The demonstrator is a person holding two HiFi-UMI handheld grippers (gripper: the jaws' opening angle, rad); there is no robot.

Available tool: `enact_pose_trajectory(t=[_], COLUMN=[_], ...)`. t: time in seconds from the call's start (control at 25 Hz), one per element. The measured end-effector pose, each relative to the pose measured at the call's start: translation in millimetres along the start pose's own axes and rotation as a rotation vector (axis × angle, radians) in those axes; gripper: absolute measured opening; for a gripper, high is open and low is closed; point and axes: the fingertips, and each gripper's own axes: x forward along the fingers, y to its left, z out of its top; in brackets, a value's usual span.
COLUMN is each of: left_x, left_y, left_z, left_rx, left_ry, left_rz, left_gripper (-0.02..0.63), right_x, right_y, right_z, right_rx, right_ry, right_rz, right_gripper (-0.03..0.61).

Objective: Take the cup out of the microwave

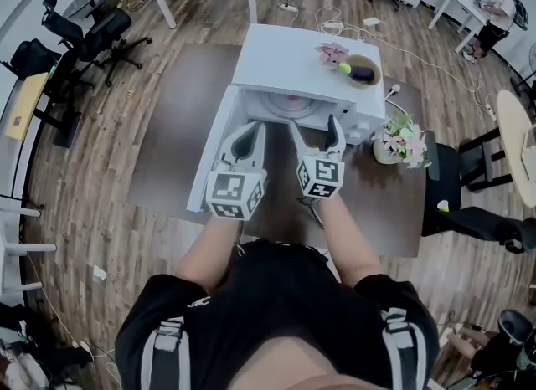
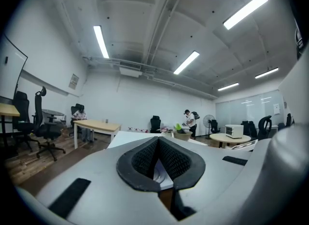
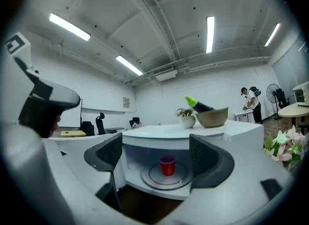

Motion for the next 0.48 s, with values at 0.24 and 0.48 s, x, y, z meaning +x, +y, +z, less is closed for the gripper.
enact_pose_trajectory(t=[0.24, 0.48], left_x=[7.1, 18.0], left_y=[19.2, 32.7], left_z=[-19.5, -43.5], left_rx=[-0.013, -0.007], left_ry=[0.046, 0.097], left_rz=[0.026, 0.050], left_gripper=[-0.008, -0.008], right_x=[56.4, 115.1], right_y=[-9.6, -19.8], right_z=[-65.9, -116.1], right_rx=[-0.015, -0.018], right_ry=[0.134, 0.224], right_rz=[-0.017, -0.040], right_gripper=[0.411, 0.411])
